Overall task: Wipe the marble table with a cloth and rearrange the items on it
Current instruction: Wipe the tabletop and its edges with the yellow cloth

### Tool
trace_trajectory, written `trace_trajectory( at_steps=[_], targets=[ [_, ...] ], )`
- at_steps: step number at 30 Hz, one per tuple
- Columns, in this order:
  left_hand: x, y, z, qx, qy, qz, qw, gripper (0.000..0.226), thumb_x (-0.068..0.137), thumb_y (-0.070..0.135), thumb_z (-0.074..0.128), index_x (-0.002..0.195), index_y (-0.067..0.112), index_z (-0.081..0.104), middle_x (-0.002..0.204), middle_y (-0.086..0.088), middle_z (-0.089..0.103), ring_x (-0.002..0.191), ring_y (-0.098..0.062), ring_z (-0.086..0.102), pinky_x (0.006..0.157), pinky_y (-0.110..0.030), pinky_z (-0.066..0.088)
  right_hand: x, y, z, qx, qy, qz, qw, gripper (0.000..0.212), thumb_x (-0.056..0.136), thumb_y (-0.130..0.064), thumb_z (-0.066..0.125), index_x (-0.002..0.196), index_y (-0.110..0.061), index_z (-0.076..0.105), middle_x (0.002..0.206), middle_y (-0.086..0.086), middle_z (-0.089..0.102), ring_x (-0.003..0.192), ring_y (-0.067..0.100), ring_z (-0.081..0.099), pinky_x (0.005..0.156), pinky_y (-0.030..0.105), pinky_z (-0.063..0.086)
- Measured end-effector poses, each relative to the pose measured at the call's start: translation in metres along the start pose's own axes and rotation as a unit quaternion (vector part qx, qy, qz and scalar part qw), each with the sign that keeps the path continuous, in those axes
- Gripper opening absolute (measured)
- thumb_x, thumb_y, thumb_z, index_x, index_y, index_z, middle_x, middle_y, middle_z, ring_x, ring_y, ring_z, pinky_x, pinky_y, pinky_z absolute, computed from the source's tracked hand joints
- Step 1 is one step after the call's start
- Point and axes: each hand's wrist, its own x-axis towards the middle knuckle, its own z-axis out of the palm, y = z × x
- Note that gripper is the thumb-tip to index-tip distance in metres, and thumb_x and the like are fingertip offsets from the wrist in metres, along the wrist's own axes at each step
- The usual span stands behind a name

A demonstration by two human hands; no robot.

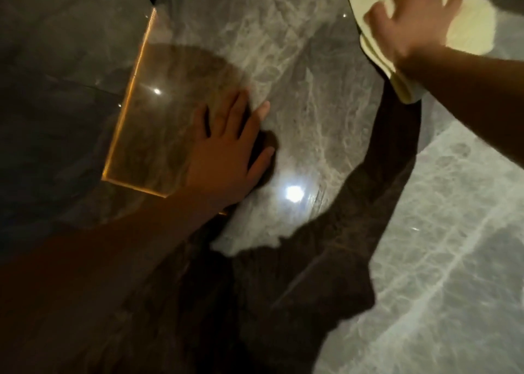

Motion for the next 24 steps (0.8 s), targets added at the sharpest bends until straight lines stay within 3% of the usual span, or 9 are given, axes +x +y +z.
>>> trace_trajectory(
  at_steps=[5,10,14,16,19,21,24],
  targets=[
    [-0.001,0.001,-0.002,-0.05,0.026,0.001,0.998,0.061,0.095,0.049,0.024,0.149,0.021,0.021,0.159,-0.009,0.013,0.147,-0.024,0.009,0.115,-0.054,0.007,-0.031,-0.012,-0.001,-0.019,-0.027,-0.055,0.998,0.069,0.086,-0.053,0.027,0.15,-0.032,0.02,0.16,0.006,0.015,0.147,0.03,0.011,0.113,0.06,0.008],
    [-0.003,-0.001,-0.004,-0.178,0.124,-0.014,0.976,0.056,0.092,0.046,0.032,0.14,0.018,0.042,0.15,-0.004,0.037,0.139,-0.015,0.034,0.113,-0.044,0.016,-0.138,-0.061,-0.004,-0.022,-0.081,-0.149,0.985,0.074,0.082,-0.06,0.028,0.151,-0.036,0.016,0.161,0.004,0.012,0.146,0.033,0.013,0.109,0.059,0.014],
    [-0.012,-0.002,0.002,-0.231,0.15,-0.015,0.961,0.054,0.093,0.047,0.032,0.136,0.017,0.048,0.142,-0.001,0.048,0.134,-0.014,0.041,0.114,-0.048,0.022,-0.251,-0.104,0.0,-0.012,-0.101,-0.206,0.973,0.074,0.082,-0.059,0.037,0.15,-0.036,0.021,0.161,0.004,0.013,0.144,0.034,0.016,0.107,0.058,0.013],
    [-0.021,-0.005,0.003,-0.228,0.14,-0.001,0.964,0.052,0.095,0.043,0.031,0.137,0.014,0.046,0.141,-0.003,0.048,0.133,-0.017,0.042,0.111,-0.049,0.027,-0.306,-0.126,0.003,-0.006,-0.106,-0.24,0.965,0.071,0.081,-0.058,0.039,0.147,-0.034,0.03,0.16,0.005,0.017,0.144,0.033,0.017,0.107,0.057,0.011],
    [-0.046,-0.02,0.006,-0.185,0.105,0.042,0.976,0.055,0.093,0.04,0.036,0.142,0.013,0.037,0.146,-0.005,0.043,0.137,-0.02,0.037,0.114,-0.044,0.024,-0.38,-0.156,0.007,0.022,-0.118,-0.308,0.944,0.058,0.078,-0.052,0.047,0.132,-0.031,0.052,0.149,0.005,0.04,0.143,0.033,0.022,0.109,0.058,0.01],
    [-0.067,-0.035,0.004,-0.135,0.103,0.061,0.984,0.057,0.092,0.039,0.04,0.143,0.013,0.035,0.148,-0.005,0.039,0.139,-0.019,0.033,0.115,-0.04,0.022,-0.422,-0.17,0.014,0.008,-0.123,-0.373,0.92,0.056,0.077,-0.053,0.048,0.13,-0.035,0.054,0.141,0.0,0.049,0.14,0.033,0.027,0.109,0.057,0.012],
    [-0.096,-0.053,-0.004,-0.079,0.098,0.017,0.992,0.06,0.089,0.04,0.042,0.142,0.014,0.037,0.15,-0.008,0.037,0.14,-0.023,0.032,0.114,-0.044,0.022,-0.466,-0.183,0.026,-0.012,-0.113,-0.432,0.895,0.046,0.088,-0.054,0.042,0.131,-0.043,0.052,0.14,-0.006,0.046,0.137,0.027,0.035,0.109,0.055,0.021]
  ],
)
